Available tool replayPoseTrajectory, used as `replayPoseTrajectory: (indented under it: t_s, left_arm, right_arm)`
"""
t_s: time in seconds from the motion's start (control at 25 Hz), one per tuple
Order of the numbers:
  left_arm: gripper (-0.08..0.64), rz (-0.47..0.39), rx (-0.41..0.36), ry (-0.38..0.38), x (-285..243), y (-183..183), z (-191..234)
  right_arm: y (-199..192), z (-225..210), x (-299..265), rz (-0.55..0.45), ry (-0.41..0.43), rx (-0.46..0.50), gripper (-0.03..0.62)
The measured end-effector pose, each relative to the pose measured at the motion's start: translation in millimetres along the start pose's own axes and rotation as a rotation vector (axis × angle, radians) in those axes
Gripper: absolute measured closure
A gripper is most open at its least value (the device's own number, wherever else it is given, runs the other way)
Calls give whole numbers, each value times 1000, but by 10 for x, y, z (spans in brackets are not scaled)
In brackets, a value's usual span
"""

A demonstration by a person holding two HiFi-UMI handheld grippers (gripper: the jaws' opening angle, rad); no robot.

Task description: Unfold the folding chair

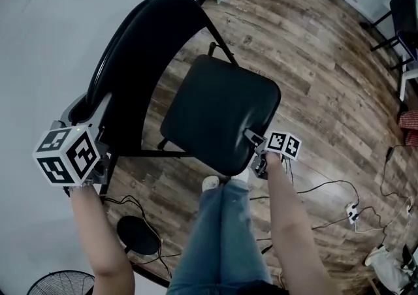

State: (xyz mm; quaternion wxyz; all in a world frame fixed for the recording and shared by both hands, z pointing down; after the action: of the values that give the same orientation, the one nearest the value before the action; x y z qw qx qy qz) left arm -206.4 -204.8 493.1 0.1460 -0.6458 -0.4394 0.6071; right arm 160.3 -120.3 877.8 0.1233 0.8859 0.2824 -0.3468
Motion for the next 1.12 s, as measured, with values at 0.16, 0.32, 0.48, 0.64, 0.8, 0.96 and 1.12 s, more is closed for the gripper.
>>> replayPoseTrajectory:
  t_s: [0.16, 0.32, 0.48, 0.64, 0.8, 0.96, 1.12]
  left_arm:
    - [379, -7, 6, 0, -30, -28, -33]
    - [380, -17, 8, -5, -85, -41, -27]
    - [380, -22, 15, -10, -162, -106, -4]
    - [380, -38, 30, -17, -217, -161, 18]
    - [380, -43, 58, -25, -313, -230, 21]
    - [382, -56, 106, -45, -475, -425, 26]
    - [383, -77, 118, -49, -542, -478, 21]
  right_arm:
    - [74, -82, 15, 10, 23, 10, 273]
    - [121, -159, 8, 12, 46, 10, 273]
    - [136, -280, -25, 19, 43, 2, 272]
    - [172, -395, -36, 6, 37, -5, 264]
    - [242, -544, 27, -31, -41, -1, 259]
    - [285, -691, 33, -55, -188, 61, 259]
    - [275, -685, 6, -36, -307, 149, 256]
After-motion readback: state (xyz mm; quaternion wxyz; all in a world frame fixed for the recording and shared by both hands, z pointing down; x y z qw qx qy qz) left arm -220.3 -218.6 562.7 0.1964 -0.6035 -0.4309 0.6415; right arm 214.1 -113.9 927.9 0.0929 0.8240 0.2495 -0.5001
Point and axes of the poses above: the fingertips, and each gripper's own axes: x backward along the fingers, z to its left, y out of its top, the point moved 3 cm from there along x, backward along the fingers, and after that the axes turned 10 degrees about -x, right-handed, at the moved point
